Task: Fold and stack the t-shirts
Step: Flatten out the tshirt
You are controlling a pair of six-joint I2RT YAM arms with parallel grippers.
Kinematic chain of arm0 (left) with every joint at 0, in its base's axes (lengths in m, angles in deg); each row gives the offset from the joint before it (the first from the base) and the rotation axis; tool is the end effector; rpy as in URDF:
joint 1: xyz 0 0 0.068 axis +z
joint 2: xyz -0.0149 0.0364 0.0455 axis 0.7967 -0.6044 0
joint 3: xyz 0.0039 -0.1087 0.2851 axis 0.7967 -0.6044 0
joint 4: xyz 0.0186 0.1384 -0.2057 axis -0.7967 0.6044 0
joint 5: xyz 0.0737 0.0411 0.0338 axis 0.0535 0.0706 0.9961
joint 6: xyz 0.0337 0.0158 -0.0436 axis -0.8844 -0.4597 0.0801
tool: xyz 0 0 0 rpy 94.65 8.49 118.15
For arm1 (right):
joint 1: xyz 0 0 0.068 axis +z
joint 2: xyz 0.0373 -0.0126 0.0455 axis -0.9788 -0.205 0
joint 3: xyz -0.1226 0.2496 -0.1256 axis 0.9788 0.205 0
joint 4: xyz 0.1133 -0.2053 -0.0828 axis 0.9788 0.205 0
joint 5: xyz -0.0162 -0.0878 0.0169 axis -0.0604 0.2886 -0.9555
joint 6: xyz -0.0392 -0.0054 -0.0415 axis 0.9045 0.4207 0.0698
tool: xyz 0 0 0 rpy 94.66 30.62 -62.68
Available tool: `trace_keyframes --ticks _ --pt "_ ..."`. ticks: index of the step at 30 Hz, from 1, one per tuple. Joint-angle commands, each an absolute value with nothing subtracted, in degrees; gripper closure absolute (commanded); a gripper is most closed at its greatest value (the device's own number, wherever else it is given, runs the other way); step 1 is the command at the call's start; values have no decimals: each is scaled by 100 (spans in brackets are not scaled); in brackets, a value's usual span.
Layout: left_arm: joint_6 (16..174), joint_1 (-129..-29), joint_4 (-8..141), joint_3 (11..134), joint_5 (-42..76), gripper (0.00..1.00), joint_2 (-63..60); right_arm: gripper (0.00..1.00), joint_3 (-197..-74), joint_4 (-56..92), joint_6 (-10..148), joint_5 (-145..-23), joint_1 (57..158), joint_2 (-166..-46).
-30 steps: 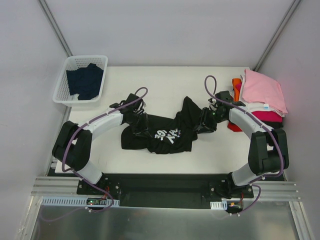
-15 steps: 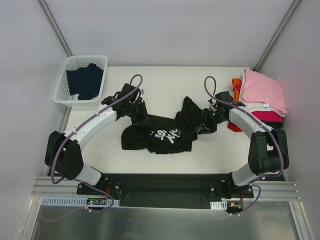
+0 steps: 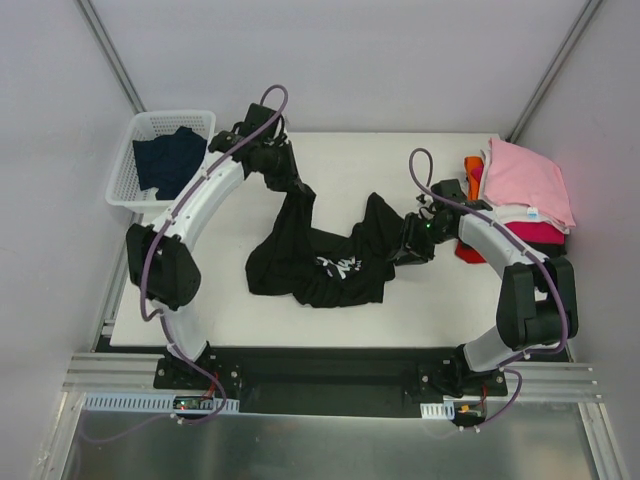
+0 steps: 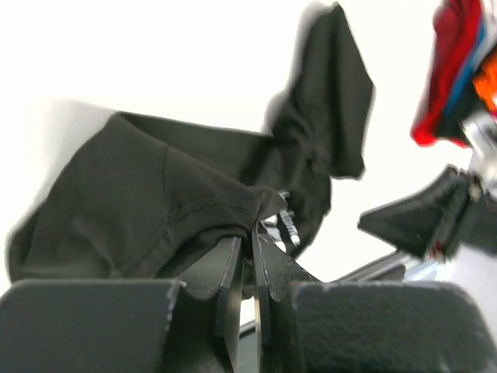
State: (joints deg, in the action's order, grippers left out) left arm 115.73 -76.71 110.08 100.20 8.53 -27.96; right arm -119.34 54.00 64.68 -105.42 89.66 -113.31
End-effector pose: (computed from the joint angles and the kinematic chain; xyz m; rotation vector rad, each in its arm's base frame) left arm 0.3563 -0.1706 0.3809 -0.0180 2.4291 -0.8105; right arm 0.2792 0.0770 0.2526 -0.1593 2.7062 0.8070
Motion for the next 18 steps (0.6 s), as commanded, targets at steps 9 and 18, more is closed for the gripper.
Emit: trace_keyframes --ticks 9,18 --pt "11362 -6486 11802 12682 839 93 -4555 64 -12301 5519 6421 -10434 8969 -11675" --pt "11292 -5634 11802 13113 935 93 -5171 64 -12801 5678 6254 -10477 9039 -12282"
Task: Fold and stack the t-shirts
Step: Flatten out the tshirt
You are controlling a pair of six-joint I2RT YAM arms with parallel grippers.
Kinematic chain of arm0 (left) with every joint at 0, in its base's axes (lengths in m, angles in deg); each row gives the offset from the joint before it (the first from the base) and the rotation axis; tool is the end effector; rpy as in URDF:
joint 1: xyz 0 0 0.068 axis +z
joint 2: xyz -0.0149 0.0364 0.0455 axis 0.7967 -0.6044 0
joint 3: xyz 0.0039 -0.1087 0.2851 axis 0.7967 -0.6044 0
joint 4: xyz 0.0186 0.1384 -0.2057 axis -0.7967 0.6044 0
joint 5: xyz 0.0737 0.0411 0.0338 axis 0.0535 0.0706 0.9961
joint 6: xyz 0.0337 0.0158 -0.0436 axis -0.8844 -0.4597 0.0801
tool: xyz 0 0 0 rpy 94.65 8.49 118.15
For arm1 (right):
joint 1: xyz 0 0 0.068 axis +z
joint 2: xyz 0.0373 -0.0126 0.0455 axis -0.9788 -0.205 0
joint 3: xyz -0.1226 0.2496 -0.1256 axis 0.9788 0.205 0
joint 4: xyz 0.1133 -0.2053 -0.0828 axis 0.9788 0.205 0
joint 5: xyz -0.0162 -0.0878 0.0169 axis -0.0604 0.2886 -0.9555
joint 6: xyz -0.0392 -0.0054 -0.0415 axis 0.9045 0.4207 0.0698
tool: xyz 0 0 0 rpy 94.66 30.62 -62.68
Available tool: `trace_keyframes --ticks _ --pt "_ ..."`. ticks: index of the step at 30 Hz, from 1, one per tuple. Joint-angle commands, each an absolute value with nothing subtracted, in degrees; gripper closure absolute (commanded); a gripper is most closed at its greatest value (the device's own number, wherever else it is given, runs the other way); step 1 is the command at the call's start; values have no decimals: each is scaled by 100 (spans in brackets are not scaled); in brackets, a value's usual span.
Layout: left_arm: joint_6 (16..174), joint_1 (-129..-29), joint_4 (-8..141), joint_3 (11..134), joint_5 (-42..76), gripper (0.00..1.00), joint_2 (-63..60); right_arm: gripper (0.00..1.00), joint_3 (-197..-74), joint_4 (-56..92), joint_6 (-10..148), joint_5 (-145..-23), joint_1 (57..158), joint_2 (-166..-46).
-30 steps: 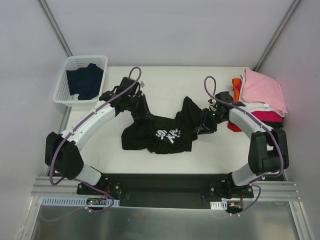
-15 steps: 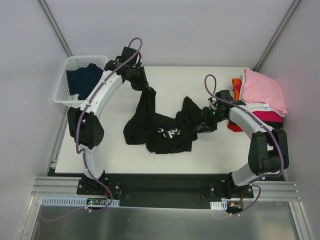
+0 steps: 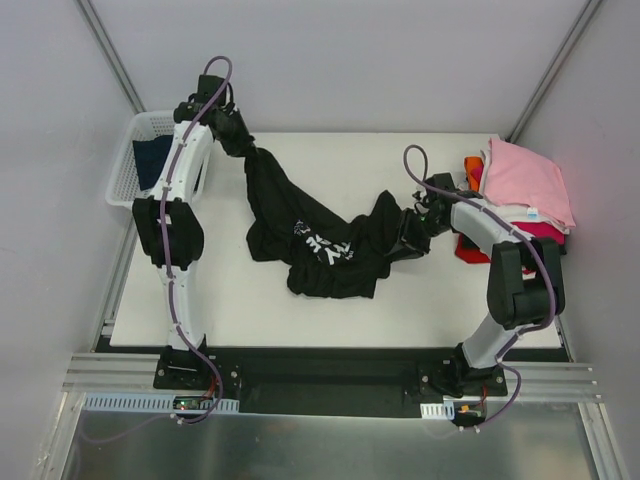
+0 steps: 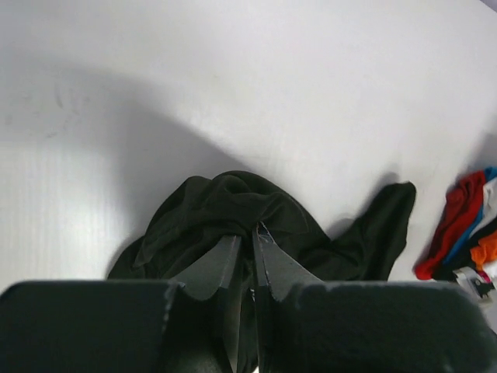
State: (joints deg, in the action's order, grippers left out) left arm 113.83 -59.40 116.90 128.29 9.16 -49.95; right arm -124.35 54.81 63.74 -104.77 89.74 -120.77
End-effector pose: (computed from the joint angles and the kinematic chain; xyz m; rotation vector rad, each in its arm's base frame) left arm 0.4873 -0.0675 0.3609 -0.3456 2.3607 -0.6413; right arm 0.3089 0.0830 0.2387 -0.1177 2.7701 0.7965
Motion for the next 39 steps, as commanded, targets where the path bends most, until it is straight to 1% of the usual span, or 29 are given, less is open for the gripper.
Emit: trace_keyframes --ticks 1,4,5,8,9,11,12,15,21,24,27,31,33,34,37,39 --pt "11284 -5563 11802 13130 901 93 -5215 64 -12854 5721 6245 -10478 9100 -12378" --pt "11240 -5317 11784 13174 778 92 -5408 64 -13048 5800 6245 -10451 9188 -12554" --pt "11248 -5317 11775 13175 716 89 -5530 65 -13100 5818 6228 -10443 9197 -12651" --pt "11213 -5062 11732 13148 505 77 -5663 64 -13250 5845 6193 -10460 9259 -12809" --pt "11187 -5036 11723 13122 479 67 -5663 64 -13285 5853 6175 -10460 9276 -12845" --pt "11161 -4992 11705 12982 408 51 -5611 60 -13408 5897 6175 -10356 9276 -12880" --pt "11126 -4983 11696 12920 373 38 -5585 59 -13487 5967 6227 -10259 9215 -12932" --pt "11143 -5000 11626 12630 163 26 -5392 57 -13645 6020 6202 -10231 8952 -12985" --pt "11143 -5255 11398 11822 -189 26 -4768 55 -13786 6038 6289 -10179 8749 -13073" --pt "10924 -5946 11310 11269 -137 27 -4478 55 -13690 5924 6289 -10144 8731 -13170" --pt "10879 -6422 11187 10741 -93 28 -4240 55 -13646 5731 6211 -10187 8731 -13310" --pt "11151 -6679 10783 9864 -444 30 -3959 55 -13611 5397 6096 -10266 8740 -13469" --pt "11126 -6758 10695 9651 -471 30 -3827 56 -13611 5309 6026 -10284 8757 -13565" --pt "11099 -6828 10677 9433 -453 31 -3783 58 -13628 5213 6017 -10345 8758 -13609" --pt "11055 -6907 10589 8966 -401 33 -3599 77 -13733 5168 5982 -10451 8828 -13767" --pt "11055 -6942 10501 8589 -330 34 -3511 78 -13848 5159 5964 -10434 8898 -13803"
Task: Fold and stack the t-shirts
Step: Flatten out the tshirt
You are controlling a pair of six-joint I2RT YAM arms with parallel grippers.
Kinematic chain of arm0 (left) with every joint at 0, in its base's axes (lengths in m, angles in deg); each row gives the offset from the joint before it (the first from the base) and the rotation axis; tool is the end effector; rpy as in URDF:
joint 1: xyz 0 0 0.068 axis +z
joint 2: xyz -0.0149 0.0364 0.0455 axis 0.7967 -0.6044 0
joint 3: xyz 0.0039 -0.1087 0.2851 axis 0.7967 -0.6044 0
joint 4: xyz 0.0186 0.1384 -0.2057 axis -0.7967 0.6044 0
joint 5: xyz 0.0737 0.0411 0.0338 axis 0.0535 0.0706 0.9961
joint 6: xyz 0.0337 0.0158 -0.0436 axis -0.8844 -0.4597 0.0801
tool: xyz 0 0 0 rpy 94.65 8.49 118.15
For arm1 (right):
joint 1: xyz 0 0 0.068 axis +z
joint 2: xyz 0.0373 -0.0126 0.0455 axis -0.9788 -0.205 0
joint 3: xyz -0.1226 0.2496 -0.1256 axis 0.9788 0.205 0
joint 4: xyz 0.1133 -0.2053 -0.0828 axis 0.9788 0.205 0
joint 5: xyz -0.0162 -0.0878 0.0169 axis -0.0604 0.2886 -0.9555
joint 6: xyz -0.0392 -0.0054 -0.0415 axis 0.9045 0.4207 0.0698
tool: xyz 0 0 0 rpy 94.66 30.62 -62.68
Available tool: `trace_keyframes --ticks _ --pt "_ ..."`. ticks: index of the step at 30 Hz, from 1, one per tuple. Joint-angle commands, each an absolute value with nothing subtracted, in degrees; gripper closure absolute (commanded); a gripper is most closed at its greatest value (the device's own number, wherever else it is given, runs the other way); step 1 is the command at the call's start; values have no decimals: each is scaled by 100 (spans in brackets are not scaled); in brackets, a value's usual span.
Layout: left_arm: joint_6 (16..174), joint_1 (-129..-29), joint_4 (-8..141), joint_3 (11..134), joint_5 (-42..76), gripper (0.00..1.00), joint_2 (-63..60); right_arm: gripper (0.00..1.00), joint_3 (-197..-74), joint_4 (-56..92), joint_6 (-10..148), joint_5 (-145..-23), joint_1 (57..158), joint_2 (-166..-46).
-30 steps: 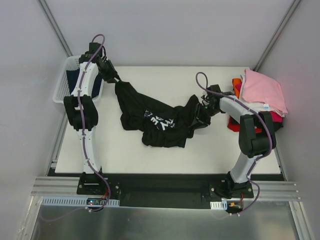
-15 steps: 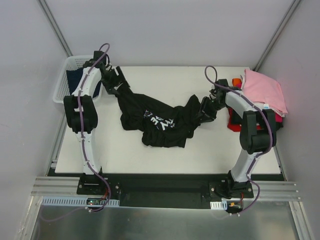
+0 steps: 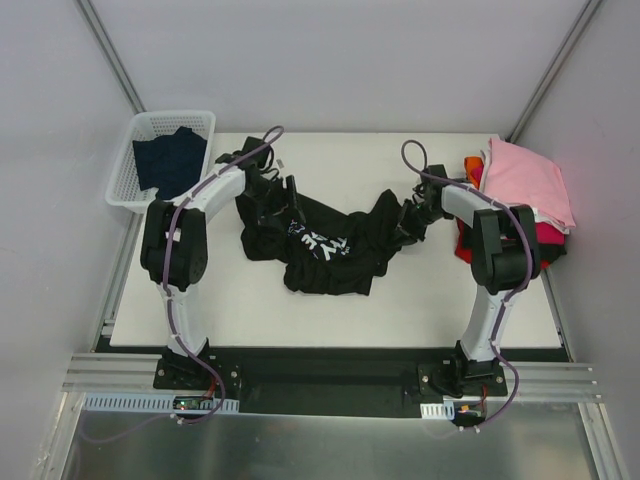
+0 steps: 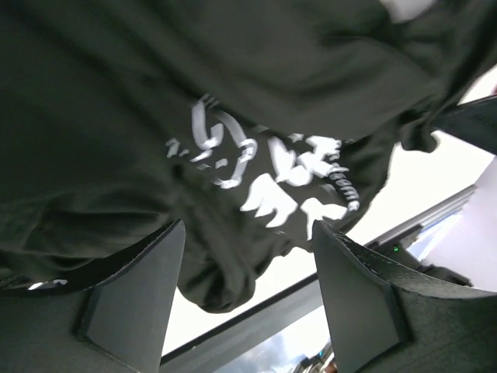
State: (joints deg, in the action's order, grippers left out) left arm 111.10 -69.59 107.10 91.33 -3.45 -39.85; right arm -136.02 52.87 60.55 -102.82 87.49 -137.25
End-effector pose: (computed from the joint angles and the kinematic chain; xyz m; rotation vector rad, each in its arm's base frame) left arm 0.4044 -0.1422 0.2578 -0.0715 2.7180 -0.9103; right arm 0.3823 0.0812 0.1966 0.0411 2.8302 0.7510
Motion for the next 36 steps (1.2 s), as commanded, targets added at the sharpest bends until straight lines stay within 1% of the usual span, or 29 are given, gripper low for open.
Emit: trace_keyframes --ticks 1,3,4,8,12,15,24,26,33,36 --pt "11055 -6986 10423 8474 -295 35 -3432 80 -13891 5168 5938 -10416 8916 -13803" --pt "11064 -7021 10369 8193 -225 37 -3370 88 -14041 5194 5911 -10416 8986 -13794" --pt "11073 -7056 10308 8104 -207 37 -3300 99 -14085 5194 5859 -10433 8995 -13803" --pt "11160 -7223 10141 7700 -120 37 -3150 99 -14523 5343 5745 -10390 9013 -13680" --pt "11283 -7382 9983 7270 -84 38 -3088 99 -15603 5984 5692 -9907 8960 -13645" --pt "11389 -7548 9904 7006 -40 38 -3001 99 -15938 5916 5508 -9617 8855 -13732" --pt "11696 -7971 9745 6434 100 38 -2807 99 -16308 5300 5191 -9099 8354 -14374" --pt "11758 -8058 9728 6381 118 38 -2825 99 -16545 5291 5182 -9010 8205 -14470" --pt "11864 -8278 9719 6460 135 38 -3035 99 -17161 5168 5103 -8922 7835 -14910" --pt "11907 -8340 9719 6504 127 38 -3141 99 -17240 5010 5033 -8869 7668 -15016"
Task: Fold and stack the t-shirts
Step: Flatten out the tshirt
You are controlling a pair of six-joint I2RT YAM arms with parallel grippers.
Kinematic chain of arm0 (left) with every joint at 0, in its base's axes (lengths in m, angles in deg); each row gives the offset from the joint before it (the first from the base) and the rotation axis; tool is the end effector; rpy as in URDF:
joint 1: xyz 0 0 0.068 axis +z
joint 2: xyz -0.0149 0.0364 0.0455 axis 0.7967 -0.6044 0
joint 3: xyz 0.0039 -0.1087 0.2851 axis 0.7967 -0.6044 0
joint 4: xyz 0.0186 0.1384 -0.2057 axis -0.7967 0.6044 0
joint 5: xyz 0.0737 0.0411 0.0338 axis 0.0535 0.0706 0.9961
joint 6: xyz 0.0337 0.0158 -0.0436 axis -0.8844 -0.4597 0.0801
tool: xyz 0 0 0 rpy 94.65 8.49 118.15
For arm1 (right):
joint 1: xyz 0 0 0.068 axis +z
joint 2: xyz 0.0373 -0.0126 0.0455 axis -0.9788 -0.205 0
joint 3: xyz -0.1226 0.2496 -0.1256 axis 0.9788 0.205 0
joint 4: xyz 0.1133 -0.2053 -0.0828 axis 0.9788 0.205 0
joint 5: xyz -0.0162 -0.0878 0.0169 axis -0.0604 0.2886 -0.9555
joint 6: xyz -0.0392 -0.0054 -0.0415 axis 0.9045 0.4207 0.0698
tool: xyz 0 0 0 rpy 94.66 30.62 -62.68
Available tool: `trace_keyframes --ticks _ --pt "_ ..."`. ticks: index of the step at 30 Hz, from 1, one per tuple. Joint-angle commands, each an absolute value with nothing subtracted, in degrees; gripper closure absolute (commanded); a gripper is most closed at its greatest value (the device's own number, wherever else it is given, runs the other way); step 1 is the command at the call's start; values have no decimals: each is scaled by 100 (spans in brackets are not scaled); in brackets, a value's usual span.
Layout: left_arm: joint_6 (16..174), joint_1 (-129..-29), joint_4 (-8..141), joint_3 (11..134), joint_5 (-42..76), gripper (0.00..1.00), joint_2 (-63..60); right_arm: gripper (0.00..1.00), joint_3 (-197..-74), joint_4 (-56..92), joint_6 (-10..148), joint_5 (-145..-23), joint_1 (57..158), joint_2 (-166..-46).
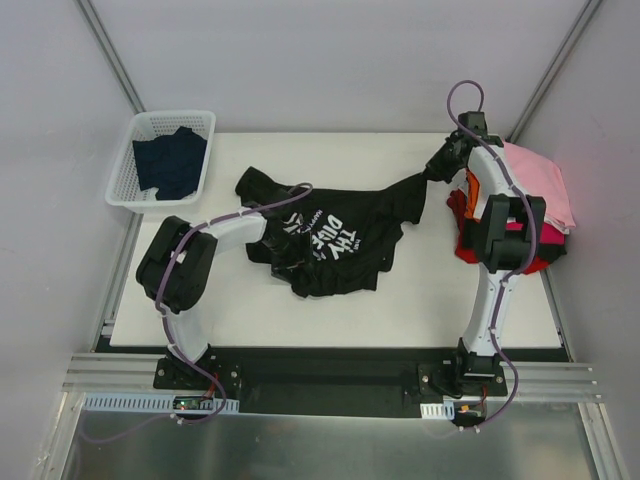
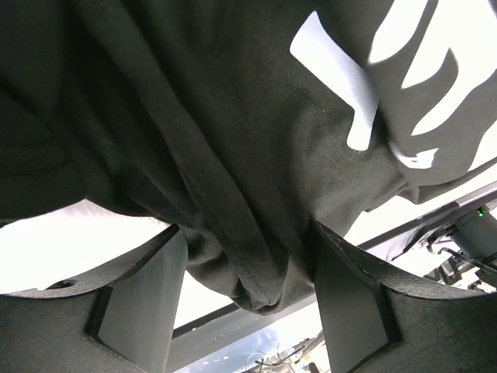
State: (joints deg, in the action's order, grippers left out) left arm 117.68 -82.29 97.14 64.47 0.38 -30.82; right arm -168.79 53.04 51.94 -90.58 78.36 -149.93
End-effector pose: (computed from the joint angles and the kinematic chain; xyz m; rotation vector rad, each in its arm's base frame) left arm 0.2957 -0.1867 0.1945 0.0059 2.9370 -0.8428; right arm 0.4999 0.0117 0.2628 0.4076 2.4584 0.4882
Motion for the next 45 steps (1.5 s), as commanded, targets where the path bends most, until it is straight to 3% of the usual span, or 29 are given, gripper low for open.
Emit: trace_keyframes --ticks 1,10,11,15,16,18,25,26,27,29,36,42,45 --pt "11925 -8357 9727 6512 118 38 -3158 99 -17258 4966 5015 -8860 7616 -15094" --pt "12074 -8524 9719 6416 153 38 -3308 98 -17398 4404 4865 -8702 7431 -15595" --pt "12075 -8533 9710 6407 179 38 -3325 95 -17486 4395 4848 -8763 7422 -15700" --pt "12162 -8656 9710 6389 180 38 -3370 67 -17785 4456 4866 -9219 7413 -16096" --pt "12197 -8735 9719 6381 171 38 -3352 64 -17794 4473 4892 -9273 7404 -16097" --pt "12355 -8849 9710 6381 127 37 -3282 59 -17768 4544 4944 -9361 7404 -15966" --pt "12690 -9930 9684 6442 83 38 -3158 59 -17338 4561 5015 -9546 7272 -15141" --pt "12707 -10061 9684 6442 109 41 -3141 59 -17250 4561 5058 -9572 7272 -15034" --pt "12768 -10132 9684 6433 153 53 -3106 59 -16962 4527 5094 -9616 7272 -14903" --pt "12856 -10221 9684 6320 381 100 -3018 59 -16575 4351 5129 -9712 7290 -14491" --pt "13462 -10449 9675 5801 689 100 -2640 60 -14482 4183 5584 -9977 7991 -13277" --pt "14068 -10563 9710 5967 50 100 -2429 61 -13208 4711 5938 -9783 9135 -12565" --pt "14044 -10756 9719 6318 -197 79 -2569 61 -12751 4641 5806 -9915 9276 -12257"
